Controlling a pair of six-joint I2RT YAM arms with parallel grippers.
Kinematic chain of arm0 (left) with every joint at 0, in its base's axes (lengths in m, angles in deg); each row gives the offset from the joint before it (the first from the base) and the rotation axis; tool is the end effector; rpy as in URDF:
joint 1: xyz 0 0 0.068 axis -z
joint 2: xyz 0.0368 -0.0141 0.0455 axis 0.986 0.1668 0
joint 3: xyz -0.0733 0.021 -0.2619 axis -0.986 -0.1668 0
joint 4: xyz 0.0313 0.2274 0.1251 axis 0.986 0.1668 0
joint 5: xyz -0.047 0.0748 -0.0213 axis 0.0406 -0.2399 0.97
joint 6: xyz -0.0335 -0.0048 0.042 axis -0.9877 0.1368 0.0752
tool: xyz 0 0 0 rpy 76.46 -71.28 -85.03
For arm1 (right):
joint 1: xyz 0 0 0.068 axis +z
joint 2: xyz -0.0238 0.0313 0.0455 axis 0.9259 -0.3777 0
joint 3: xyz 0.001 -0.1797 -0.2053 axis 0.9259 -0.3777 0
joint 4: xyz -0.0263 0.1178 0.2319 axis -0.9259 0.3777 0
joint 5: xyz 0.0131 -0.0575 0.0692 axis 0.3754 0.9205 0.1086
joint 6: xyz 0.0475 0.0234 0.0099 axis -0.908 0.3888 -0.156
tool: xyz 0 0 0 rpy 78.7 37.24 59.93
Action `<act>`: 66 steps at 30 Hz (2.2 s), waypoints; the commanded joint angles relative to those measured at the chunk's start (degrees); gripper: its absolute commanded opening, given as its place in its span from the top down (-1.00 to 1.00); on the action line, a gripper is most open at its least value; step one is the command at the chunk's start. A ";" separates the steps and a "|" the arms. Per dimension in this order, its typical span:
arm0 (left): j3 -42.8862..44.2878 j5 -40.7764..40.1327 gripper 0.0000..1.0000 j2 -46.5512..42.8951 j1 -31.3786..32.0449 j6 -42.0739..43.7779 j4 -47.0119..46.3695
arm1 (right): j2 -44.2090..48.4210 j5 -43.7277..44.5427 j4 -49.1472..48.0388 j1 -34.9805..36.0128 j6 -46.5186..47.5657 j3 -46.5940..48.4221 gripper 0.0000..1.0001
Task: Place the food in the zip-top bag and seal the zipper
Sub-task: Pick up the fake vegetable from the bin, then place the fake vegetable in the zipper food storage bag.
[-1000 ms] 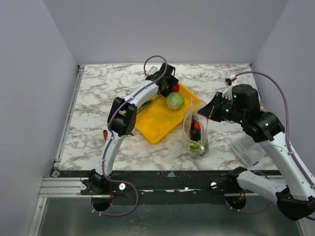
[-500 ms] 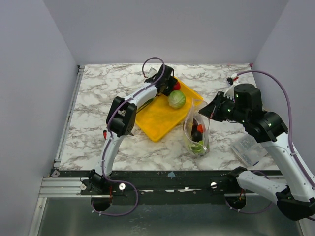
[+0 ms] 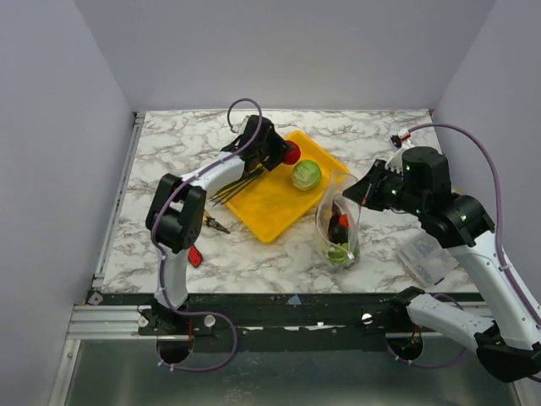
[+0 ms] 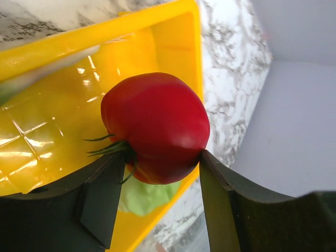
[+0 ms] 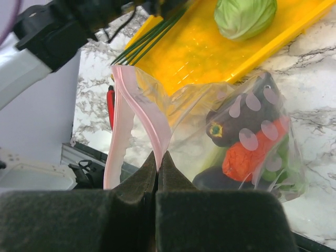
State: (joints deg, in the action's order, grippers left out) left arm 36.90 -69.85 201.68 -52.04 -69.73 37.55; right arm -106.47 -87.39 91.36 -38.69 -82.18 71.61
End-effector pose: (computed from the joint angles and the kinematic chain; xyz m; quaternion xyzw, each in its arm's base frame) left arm 0.4216 -0.2289 0.2165 -0.3422 0.8243 -0.3630 0.2678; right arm 0.1543 0.0905 0.4099 0.0397 0.8641 0.3168 0.3890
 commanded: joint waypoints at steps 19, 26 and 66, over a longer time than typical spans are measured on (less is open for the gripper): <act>-30.46 39.76 1.00 -52.06 -0.74 20.78 -1.97 | 1.37 1.57 -4.61 -0.27 -3.84 -1.57 0.99; -29.71 40.42 1.00 -63.05 5.92 24.95 1.36 | 2.50 2.26 -6.14 -0.26 -5.25 -3.19 0.99; -11.12 19.01 -0.51 -50.62 21.83 37.90 19.32 | 3.03 0.22 -7.77 -0.31 -7.81 -2.82 0.99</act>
State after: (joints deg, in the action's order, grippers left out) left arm 26.15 -49.02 152.65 -30.40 -33.25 55.80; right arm -104.59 -86.71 86.07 -38.69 -89.57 67.80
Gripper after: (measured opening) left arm 0.761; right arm 0.007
